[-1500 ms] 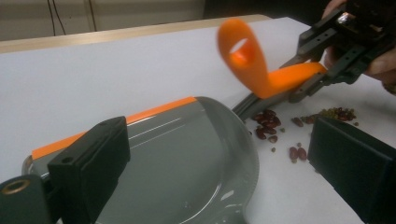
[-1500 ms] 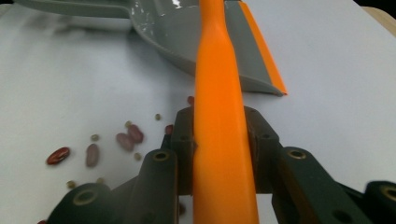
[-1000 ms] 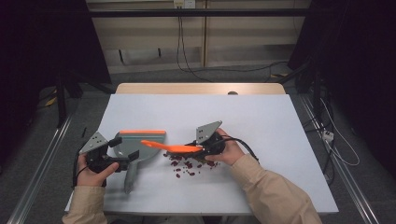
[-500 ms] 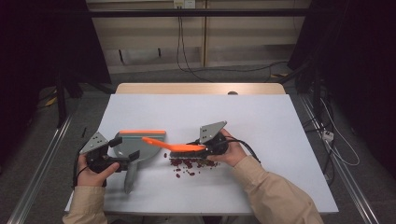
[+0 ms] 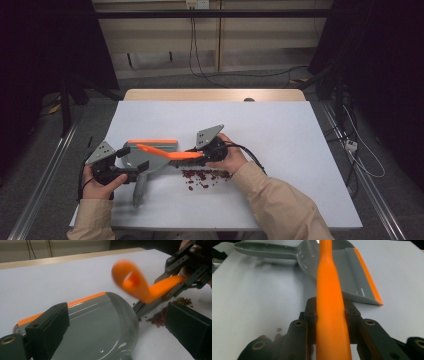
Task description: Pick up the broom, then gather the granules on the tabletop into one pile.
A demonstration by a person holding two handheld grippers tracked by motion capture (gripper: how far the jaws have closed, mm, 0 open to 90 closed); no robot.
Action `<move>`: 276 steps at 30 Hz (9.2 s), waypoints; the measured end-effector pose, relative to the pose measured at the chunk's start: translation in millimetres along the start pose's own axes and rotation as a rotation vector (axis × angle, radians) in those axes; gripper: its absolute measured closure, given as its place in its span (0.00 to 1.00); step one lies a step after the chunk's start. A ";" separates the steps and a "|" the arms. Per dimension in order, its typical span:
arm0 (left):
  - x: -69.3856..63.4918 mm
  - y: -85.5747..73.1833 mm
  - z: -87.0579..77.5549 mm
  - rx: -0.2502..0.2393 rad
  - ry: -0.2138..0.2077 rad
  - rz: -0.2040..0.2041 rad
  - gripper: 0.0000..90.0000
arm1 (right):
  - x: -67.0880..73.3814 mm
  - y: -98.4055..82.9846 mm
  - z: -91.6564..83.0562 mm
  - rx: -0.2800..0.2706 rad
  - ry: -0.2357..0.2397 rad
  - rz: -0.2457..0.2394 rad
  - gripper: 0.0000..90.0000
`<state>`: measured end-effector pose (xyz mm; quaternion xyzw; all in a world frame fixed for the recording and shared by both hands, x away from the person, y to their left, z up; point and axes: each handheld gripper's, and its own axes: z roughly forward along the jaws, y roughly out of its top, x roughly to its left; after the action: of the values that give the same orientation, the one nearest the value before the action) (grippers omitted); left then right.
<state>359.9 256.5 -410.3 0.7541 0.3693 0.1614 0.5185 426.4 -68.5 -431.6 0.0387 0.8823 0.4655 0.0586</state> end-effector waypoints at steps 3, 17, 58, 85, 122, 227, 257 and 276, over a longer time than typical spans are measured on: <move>0.9 -0.3 -0.9 0.002 0.003 0.006 0.06 | 2.1 -1.7 -1.8 0.000 0.014 0.003 0.79; 0.7 0.4 -2.3 0.000 0.008 0.004 0.06 | 12.6 -21.7 -35.1 -0.029 0.025 0.049 0.79; 1.4 -0.5 -1.2 -0.002 0.009 -0.004 0.06 | 12.5 -27.5 -37.2 -0.009 -0.007 -0.017 0.79; -0.7 0.6 -0.4 0.001 0.002 0.015 0.06 | 57.6 -10.9 -46.1 -0.280 -0.323 0.523 0.79; -2.2 2.5 -1.9 -0.014 0.008 0.017 0.07 | 103.8 -3.6 2.8 -0.262 -0.316 0.677 0.79; -7.0 4.3 2.1 -0.024 -0.019 0.046 0.07 | 49.7 -44.4 -33.2 -0.201 -0.525 0.976 0.79; -5.9 4.2 3.0 -0.017 -0.014 0.042 0.07 | 17.7 -22.6 -79.9 -0.300 -0.470 0.720 0.79; -0.5 2.3 2.8 -0.012 -0.002 0.024 0.07 | -35.7 -42.9 -54.1 -0.127 -0.307 0.115 0.79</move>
<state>362.3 253.9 -409.2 0.7555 0.3585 0.1691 0.5216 453.6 -141.2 -434.3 0.1561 0.8280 0.5117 0.1681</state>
